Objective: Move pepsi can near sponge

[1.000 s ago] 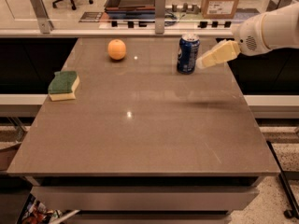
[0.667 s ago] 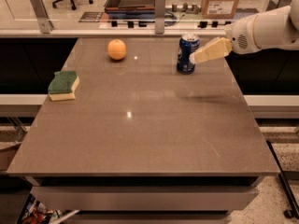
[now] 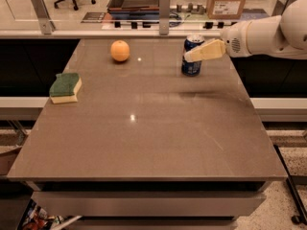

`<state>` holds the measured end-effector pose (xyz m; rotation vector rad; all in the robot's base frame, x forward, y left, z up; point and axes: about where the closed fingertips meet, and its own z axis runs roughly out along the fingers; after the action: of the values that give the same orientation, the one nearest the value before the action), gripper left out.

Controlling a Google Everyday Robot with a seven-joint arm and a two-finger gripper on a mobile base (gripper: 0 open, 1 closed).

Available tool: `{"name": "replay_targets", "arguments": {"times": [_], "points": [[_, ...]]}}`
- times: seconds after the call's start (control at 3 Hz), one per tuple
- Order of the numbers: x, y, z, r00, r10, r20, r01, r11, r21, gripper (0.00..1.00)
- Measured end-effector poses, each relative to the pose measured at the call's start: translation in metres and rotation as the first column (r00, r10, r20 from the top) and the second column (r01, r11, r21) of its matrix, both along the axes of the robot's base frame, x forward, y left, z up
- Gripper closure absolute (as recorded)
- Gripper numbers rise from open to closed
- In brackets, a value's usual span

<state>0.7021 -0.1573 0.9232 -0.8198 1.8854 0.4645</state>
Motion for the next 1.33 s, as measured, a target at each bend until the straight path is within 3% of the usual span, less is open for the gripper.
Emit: {"name": "replay_targets", "arguments": {"times": [0.67,1.0,1.33], "points": [[0.018,0.017,-0.019,0.9999,0.007,0.012,-0.007,0.998,0.069,0.0],[0.018,0.02,-0.02,0.9999,0.011,0.01,-0.011,0.998,0.069,0.16],[0.019,0.023,-0.022,0.9998,0.015,0.009,-0.016,0.997,0.07,0.39]]}}
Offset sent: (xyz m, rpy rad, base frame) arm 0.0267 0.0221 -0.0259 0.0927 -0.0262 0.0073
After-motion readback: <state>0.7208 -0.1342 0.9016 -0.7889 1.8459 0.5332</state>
